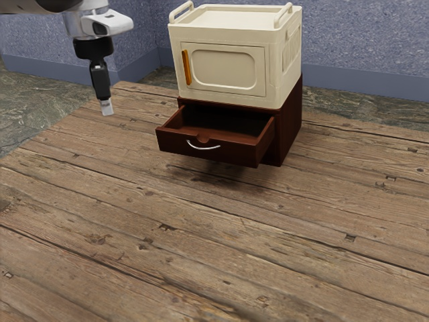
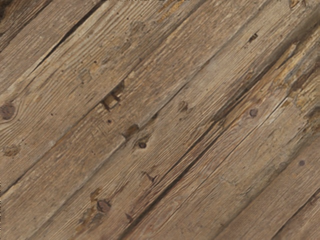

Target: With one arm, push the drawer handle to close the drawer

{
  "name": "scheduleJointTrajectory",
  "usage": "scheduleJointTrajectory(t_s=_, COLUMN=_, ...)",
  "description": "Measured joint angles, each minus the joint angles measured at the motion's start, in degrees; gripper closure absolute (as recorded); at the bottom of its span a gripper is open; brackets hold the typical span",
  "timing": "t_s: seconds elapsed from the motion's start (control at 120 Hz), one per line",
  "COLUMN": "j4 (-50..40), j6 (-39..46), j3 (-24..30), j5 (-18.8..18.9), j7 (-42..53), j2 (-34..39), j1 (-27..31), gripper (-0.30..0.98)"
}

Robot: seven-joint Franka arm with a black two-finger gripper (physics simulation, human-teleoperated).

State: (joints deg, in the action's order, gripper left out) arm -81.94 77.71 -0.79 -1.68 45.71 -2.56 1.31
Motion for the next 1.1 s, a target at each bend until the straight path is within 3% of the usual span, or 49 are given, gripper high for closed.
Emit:
scheduleJointTrajectory(t_s=0.183, j4=0.1, j6=0.14, j3=0.0, j5=-0.04, j7=1.01, j2=0.09, j1=0.23, gripper=0.0)
scheduleJointTrajectory(t_s=0.25, j4=5.48, j6=-0.59, j3=0.51, j5=0.48, j7=0.89, j2=1.73, j1=0.55, gripper=0.0)
scheduleJointTrajectory(t_s=0.35, j4=9.49, j6=-1.96, j3=8.02, j5=1.44, j7=-3.99, j2=5.09, j1=5.42, gripper=0.0)
scheduleJointTrajectory(t_s=0.492, j4=9.78, j6=-1.13, j3=12.32, j5=2.2, j7=-14.12, j2=-7.39, j1=-4.53, gripper=0.01)
scheduleJointTrajectory(t_s=0.592, j4=9.6, j6=1.11, j3=12.61, j5=3.09, j7=-22.81, j2=-14.64, j1=-8.59, gripper=0.2)
scheduleJointTrajectory(t_s=0.783, j4=9.95, j6=3.85, j3=8.31, j5=2.22, j7=-38.78, j2=-20.96, j1=-9.19, gripper=0.58)
scheduleJointTrajectory(t_s=0.917, j4=9.98, j6=8.27, j3=5.99, j5=1.97, j7=-47.12, j2=-24.6, j1=-8.91, gripper=0.69)
scheduleJointTrajectory(t_s=1.1, j4=10.02, j6=17.58, j3=3.39, j5=1.94, j7=-54.54, j2=-27.02, j1=-8.95, gripper=0.75)
